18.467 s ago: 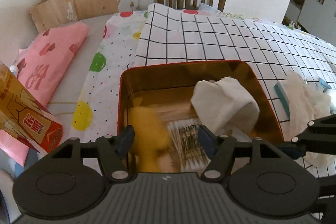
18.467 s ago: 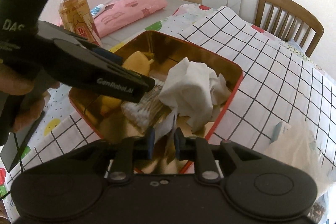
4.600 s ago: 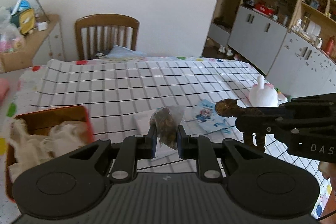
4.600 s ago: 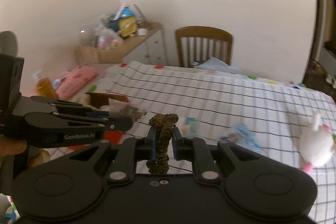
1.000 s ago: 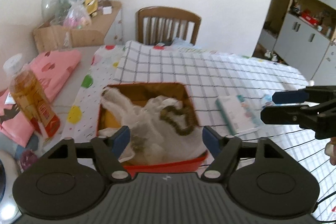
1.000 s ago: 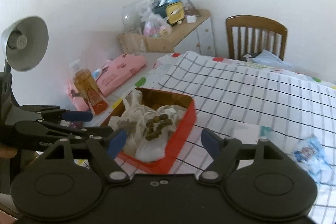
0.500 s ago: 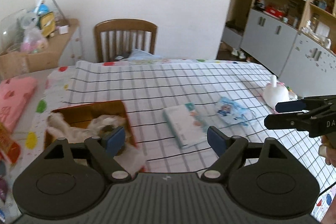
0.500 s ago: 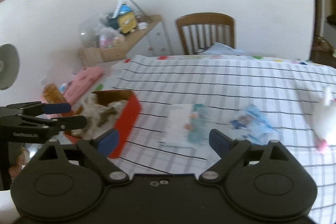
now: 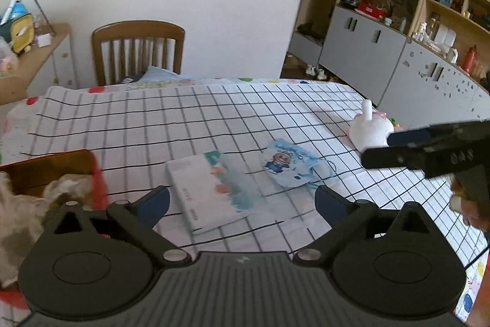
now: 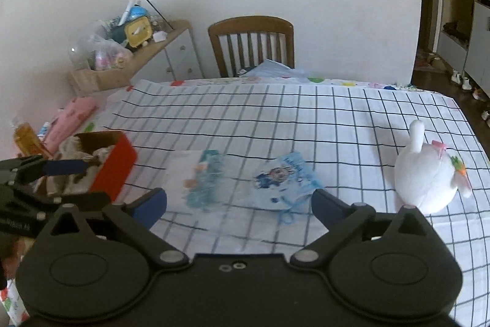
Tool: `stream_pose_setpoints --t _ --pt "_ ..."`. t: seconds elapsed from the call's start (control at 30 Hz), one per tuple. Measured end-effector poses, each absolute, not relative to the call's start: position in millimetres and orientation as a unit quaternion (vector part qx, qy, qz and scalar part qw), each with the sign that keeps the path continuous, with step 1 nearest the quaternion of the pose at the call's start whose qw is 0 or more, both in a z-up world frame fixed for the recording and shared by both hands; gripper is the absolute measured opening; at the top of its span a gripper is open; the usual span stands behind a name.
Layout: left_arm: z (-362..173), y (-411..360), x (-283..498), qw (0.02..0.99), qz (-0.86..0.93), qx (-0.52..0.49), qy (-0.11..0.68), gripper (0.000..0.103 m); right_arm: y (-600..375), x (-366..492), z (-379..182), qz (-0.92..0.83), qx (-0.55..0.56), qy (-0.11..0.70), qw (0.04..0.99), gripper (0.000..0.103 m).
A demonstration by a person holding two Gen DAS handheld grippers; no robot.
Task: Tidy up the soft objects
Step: 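Move both tools back toward the clear bag and blue labubu bag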
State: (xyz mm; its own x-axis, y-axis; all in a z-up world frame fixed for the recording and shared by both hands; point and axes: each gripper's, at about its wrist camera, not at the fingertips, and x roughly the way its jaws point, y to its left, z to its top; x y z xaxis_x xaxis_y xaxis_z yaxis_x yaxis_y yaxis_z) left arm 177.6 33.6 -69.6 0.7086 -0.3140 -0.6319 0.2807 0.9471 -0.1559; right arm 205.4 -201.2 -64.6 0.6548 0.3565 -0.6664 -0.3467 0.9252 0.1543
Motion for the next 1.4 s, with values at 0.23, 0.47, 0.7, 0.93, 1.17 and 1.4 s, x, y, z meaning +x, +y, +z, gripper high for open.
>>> stream_pose_setpoints --t 0.23,0.47,0.7,0.93,1.17,1.4 --pt "-97.0 4.8 199.4 0.915 -0.188 -0.027 0.356 0.102 -200.8 247.1 -88.1 0.211 -0.029 0.382 0.899 0.101" --pt "-120.8 -10.7 225.6 0.913 -0.176 0.008 0.368 0.102 -195.1 281.9 -117.7 0.225 -0.063 0.407 0.883 0.101" --pt "-143.9 -12.8 256.6 0.907 -0.154 0.034 0.39 0.102 -189.7 308.2 -143.6 0.226 -0.088 0.427 0.871 0.101" --pt "-161.1 -18.3 269.6 0.904 -0.143 0.059 0.399 0.101 -186.2 320.6 -162.7 0.219 -0.103 0.431 0.869 0.101" --pt "-167.8 -28.5 268.3 0.904 -0.138 0.088 0.394 0.1 -179.1 317.8 -170.9 0.227 -0.116 0.431 0.865 0.101" --pt "-167.9 -38.0 265.4 0.908 -0.125 0.123 0.38 0.071 -178.4 317.7 -174.3 0.226 -0.109 0.44 0.862 0.093"
